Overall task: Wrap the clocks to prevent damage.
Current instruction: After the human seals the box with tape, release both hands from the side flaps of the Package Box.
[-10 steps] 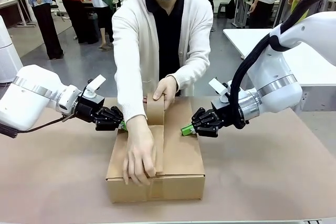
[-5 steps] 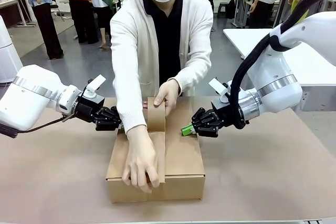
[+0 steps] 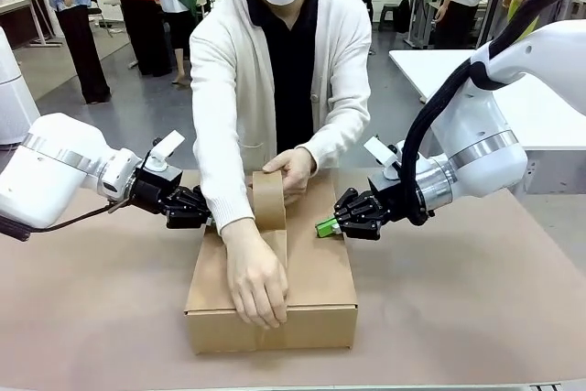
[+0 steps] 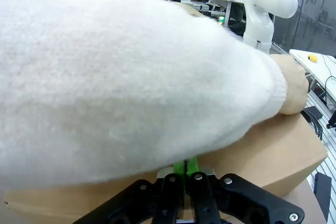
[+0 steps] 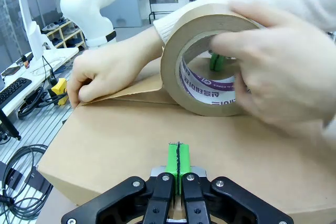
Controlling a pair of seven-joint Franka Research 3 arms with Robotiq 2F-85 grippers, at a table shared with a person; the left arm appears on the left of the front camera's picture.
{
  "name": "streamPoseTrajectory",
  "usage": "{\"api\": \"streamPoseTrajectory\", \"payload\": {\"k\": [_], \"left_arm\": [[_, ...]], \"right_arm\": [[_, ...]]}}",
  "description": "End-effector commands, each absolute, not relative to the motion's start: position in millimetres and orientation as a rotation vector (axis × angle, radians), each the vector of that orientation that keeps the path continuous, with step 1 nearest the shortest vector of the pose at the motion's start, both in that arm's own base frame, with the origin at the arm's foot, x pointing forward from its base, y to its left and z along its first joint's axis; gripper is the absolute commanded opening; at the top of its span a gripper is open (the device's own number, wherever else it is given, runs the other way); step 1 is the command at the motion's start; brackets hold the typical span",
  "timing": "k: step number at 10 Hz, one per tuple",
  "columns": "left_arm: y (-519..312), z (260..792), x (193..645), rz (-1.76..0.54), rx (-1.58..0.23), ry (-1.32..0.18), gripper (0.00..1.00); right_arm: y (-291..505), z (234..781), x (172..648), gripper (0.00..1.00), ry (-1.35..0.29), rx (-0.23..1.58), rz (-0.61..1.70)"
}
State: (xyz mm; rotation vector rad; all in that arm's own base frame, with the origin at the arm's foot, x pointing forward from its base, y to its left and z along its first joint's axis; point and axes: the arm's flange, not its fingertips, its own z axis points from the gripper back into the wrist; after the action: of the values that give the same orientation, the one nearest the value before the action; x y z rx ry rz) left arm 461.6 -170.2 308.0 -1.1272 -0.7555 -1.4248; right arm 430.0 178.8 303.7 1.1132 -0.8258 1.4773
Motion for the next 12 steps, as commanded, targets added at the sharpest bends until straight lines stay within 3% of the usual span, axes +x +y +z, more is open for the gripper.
{"api": "streamPoseTrajectory", "payload": {"k": [1, 12], "left_arm": [[-171.7, 304.5, 462.9, -1.412, -1.129, -0.758, 0.00], [-171.7, 304.5, 462.9, -1.412, -1.129, -0.758, 0.00]], "right_arm": [[180.2, 301.4, 429.3, 0.01, -0.820, 1.108, 1.478], [180.2, 301.4, 429.3, 0.01, -0.820, 1.108, 1.478]]}}
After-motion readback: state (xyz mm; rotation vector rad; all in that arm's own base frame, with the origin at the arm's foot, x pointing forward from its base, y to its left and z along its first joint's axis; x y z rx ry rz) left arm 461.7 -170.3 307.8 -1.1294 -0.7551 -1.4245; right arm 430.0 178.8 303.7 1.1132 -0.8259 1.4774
